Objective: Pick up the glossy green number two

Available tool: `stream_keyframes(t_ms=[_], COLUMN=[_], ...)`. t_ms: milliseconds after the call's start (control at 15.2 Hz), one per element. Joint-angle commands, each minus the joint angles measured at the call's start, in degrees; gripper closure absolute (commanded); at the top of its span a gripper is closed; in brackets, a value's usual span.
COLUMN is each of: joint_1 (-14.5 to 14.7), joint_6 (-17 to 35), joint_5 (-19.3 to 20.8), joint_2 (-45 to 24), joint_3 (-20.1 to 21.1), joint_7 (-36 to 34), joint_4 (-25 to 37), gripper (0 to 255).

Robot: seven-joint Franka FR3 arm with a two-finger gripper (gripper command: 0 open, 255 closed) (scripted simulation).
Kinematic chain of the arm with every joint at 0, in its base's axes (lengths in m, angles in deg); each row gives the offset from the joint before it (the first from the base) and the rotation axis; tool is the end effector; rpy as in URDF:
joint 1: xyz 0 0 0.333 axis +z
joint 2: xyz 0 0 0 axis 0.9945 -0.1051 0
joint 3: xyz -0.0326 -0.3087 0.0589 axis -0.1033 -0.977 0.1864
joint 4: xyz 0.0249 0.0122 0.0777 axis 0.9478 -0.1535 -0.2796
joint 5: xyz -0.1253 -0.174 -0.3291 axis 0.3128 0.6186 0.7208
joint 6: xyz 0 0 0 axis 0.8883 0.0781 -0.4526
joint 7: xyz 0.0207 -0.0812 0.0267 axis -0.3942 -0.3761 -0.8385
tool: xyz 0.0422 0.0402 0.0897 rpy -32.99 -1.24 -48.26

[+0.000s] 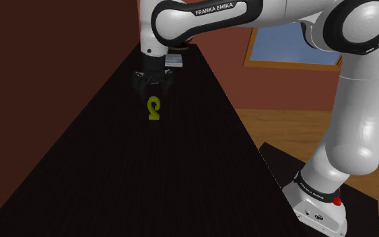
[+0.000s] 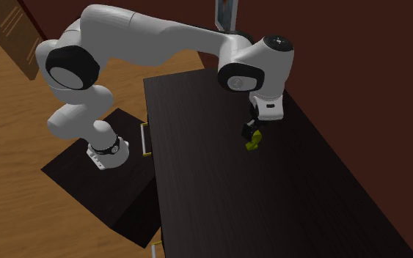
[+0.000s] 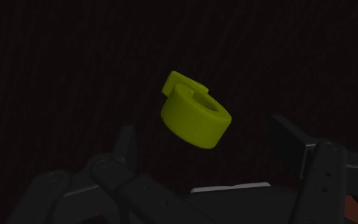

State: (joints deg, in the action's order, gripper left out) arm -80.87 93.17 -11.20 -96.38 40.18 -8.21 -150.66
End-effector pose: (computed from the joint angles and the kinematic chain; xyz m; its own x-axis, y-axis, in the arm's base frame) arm 0.5959 0.2607 0.4800 0.9765 -0.2142 0.0250 -0.2128 -0.9759 -0.0491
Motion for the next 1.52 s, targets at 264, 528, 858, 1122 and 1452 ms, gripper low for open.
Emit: stream_keyframes(t_ms=[264,528,858,1122,1452], joint_1=[0.0,0.0,0.0,0.1,0.1], joint_6=[3.9,3.9,3.9,2.5,-1.2], joint_5=[0.5,0.5,0.5,0.3,0.0], joint_2=[-0.9,-0.9,-1.0,-0.6,-0.1], joint_3=[-0.2,-0.2,-0.2,-0.1,0.0], joint_7=[-0.4,-0.4,-0.4,-0.3,-0.2], joint_4=[-3.0,-3.0,-2.9,-1.9,1.3], gripper=[0,255,255,255,255])
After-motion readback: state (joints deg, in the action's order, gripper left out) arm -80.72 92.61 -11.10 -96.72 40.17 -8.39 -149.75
